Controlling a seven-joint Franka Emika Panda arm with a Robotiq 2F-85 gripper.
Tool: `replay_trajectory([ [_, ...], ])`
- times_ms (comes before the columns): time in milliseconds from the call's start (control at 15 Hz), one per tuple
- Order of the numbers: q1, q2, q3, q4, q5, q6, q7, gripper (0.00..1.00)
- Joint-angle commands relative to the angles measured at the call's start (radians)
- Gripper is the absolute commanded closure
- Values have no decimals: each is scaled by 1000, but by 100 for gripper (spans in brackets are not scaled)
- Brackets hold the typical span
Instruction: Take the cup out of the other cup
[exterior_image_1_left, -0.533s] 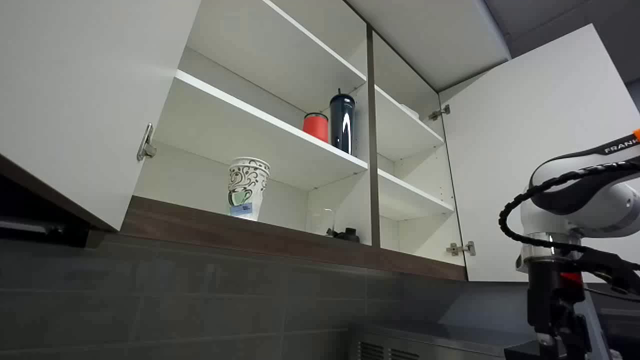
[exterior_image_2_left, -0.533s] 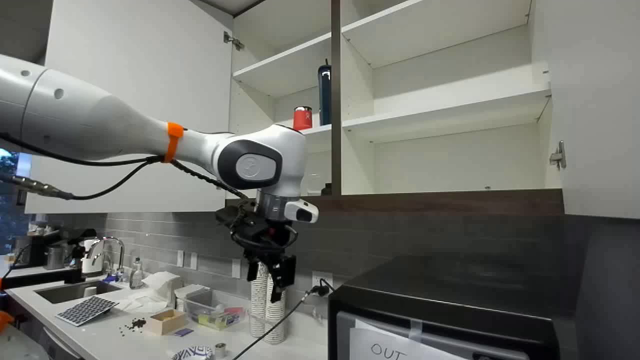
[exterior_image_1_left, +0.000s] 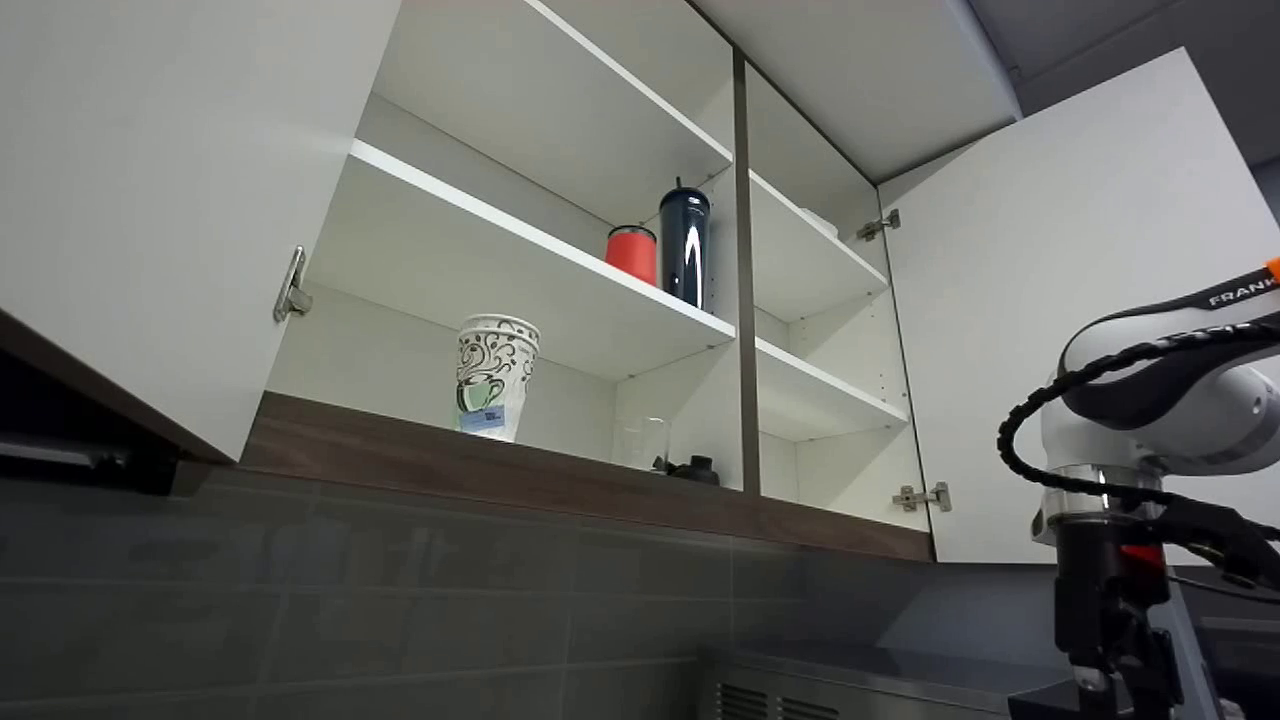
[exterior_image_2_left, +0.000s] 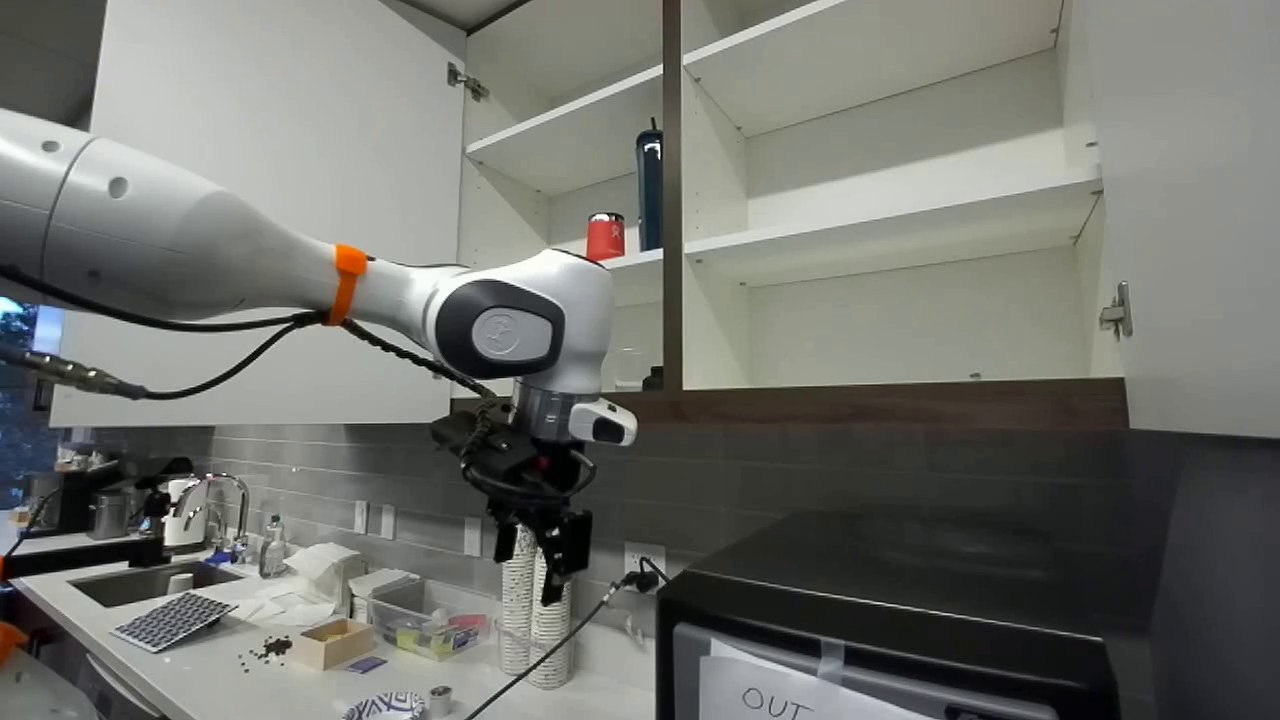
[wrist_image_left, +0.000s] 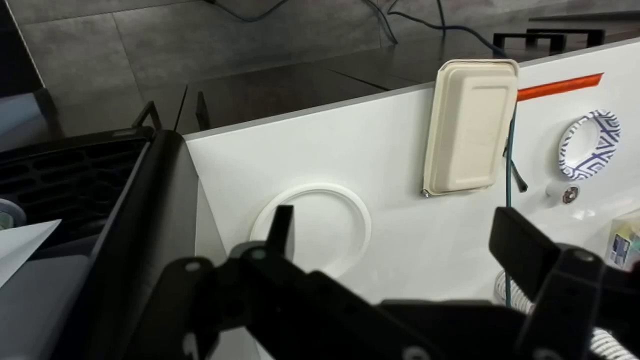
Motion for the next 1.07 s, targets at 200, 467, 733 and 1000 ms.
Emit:
replay_trajectory([
  [200, 100, 134, 186, 97, 41, -30, -12, 0],
  [467, 170, 216, 324, 153, 46, 34, 19, 0],
  [733, 192, 268, 385, 202, 30, 119, 40, 0],
  [1000, 192, 289, 406, 264, 65, 230, 129, 0],
])
